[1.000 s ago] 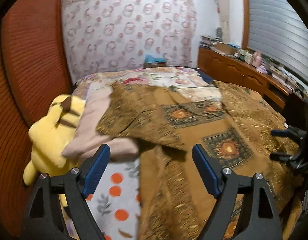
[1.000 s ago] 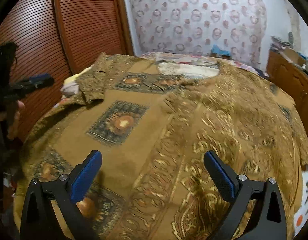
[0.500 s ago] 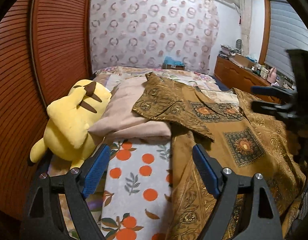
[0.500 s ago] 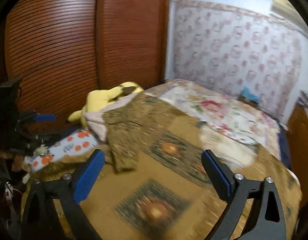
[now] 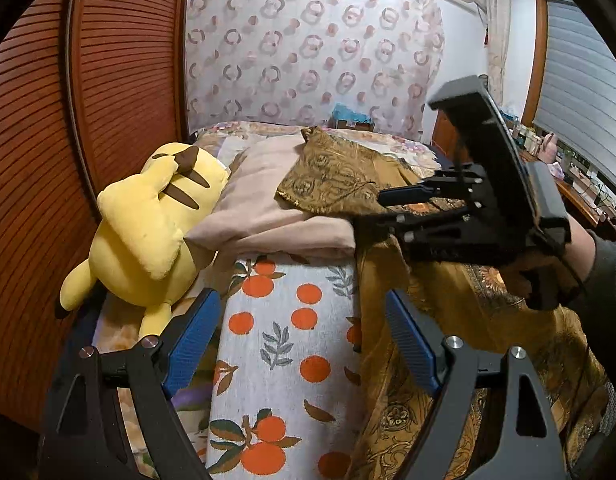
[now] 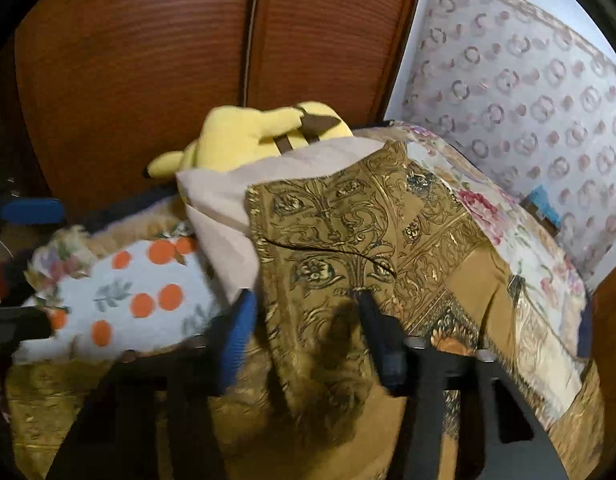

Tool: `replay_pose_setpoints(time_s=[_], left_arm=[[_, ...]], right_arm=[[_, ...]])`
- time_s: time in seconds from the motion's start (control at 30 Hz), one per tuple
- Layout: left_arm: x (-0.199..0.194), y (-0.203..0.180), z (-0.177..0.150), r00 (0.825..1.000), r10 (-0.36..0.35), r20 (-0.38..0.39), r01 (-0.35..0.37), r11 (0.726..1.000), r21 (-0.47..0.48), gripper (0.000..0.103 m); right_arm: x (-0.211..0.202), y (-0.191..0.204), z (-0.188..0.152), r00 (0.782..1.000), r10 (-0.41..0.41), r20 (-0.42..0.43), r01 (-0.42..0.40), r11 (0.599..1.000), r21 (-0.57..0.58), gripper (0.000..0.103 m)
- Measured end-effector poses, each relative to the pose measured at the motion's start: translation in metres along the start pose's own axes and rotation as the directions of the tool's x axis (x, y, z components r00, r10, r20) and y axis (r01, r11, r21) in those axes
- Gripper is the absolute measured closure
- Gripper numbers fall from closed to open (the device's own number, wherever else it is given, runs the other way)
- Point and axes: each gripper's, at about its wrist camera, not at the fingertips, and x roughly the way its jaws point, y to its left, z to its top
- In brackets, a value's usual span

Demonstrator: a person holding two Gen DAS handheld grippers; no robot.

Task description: Fold small clothes

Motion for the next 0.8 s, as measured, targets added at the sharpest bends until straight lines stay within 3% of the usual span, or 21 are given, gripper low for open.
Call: replay_pose_setpoints(time_s=[0.1,0.23,0.3,0.5,0.53,0.6,0.8], left_arm=[[0.000,0.000,-0.001,1.000,-0.004,0.000,0.004,1.000,0.003,0.019],[0.002,-0.001,-0.002,1.000,-0.012,-0.004,0.012,1.000,0.005,0.019],[0.004,-0.003,-0.002,1.000,-0.015,-0.008,0.015,1.000,0.008,0.019],[0.006,-0.010,-0.001,1.000,-0.027,-0.005,0.027,0.999,0.022,0.019],[0.007,-0.011,0.000,1.000,-0.028,-0.006,0.028,0.999,0.024,0.019],[0.009,-0.013,0.002,1.000,-0.029,-0.007,0.029,0.999,0.027,0.019],[0.017,-0.022,0.008,0.999,-0.043,-0.010,0.043,0.998,0.037,0.019]], right_arm=[[-0.004,-0.012,0.005,1.000,0.006,0.031,-0.006,1.000,0.023,0.088],[-0.037,-0.036,0.004,0.996,0.002,0.092,-0.013,0.993,0.119,0.089],[-0.043,-0.051,0.004,0.993,-0.062,0.102,0.046,0.987,0.155,0.091],[-0.054,-0.101,-0.026,0.990,-0.139,0.024,0.123,0.936,0.330,0.091],[-0.055,-0.104,-0.030,0.988,-0.152,0.009,0.139,0.928,0.346,0.088],[-0.059,-0.109,-0.037,0.989,-0.146,-0.010,0.140,0.923,0.357,0.057],[-0.090,-0.113,-0.055,0.990,-0.144,0.005,0.135,0.936,0.324,0.043]])
